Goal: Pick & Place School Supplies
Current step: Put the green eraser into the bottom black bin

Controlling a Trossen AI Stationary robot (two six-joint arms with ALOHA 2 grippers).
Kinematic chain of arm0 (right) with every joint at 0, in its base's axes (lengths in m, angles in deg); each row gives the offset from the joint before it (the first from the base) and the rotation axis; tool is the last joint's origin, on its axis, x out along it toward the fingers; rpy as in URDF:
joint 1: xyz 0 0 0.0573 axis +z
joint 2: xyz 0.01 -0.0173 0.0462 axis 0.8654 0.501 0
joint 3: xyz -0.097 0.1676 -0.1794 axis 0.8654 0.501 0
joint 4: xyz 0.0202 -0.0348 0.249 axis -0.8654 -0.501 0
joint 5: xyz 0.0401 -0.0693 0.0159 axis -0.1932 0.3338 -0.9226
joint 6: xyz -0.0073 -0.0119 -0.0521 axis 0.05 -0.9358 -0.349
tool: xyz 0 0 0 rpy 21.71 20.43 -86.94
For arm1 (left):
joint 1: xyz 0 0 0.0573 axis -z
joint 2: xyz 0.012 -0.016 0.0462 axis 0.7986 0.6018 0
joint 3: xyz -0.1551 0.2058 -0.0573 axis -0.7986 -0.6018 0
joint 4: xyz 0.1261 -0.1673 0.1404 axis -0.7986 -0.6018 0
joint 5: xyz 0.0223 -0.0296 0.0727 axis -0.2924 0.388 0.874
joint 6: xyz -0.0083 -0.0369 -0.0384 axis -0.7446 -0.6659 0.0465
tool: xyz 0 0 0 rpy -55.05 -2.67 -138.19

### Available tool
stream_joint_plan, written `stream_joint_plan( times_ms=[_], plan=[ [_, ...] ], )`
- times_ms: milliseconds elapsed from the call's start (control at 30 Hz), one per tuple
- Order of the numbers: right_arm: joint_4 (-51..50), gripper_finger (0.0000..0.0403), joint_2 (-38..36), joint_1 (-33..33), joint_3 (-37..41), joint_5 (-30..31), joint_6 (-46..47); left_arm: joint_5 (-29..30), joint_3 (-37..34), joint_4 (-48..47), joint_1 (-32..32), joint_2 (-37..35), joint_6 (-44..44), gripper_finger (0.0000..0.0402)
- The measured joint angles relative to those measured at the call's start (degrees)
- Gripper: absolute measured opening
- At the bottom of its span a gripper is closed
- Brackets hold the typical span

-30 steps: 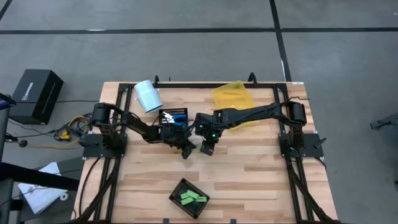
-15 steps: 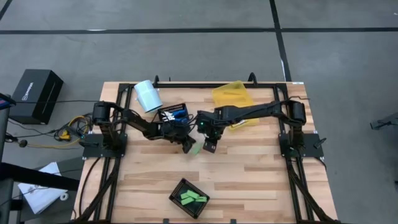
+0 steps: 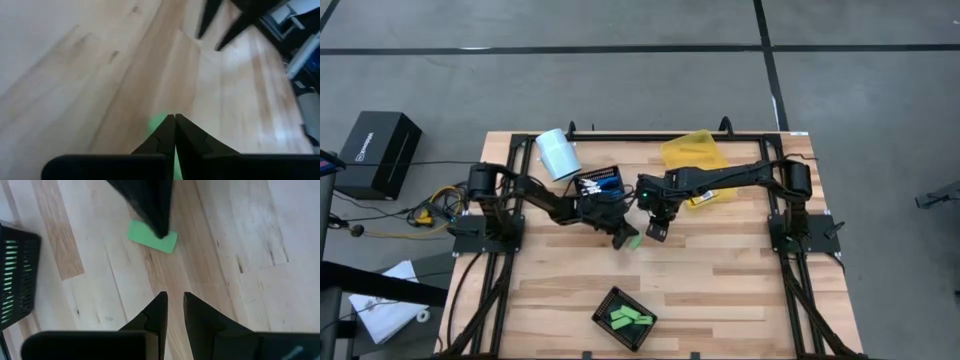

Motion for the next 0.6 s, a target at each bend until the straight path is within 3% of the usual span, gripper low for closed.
stream_joint_plan(
  times_ms=[600],
  plan=[
    [2.5, 0.0054, 0.0, -0.59, 0.02, -0.02, 0.02, 0.12, 0.28, -0.42, 0.29, 1.48, 1.23, 0.0002]
  ],
)
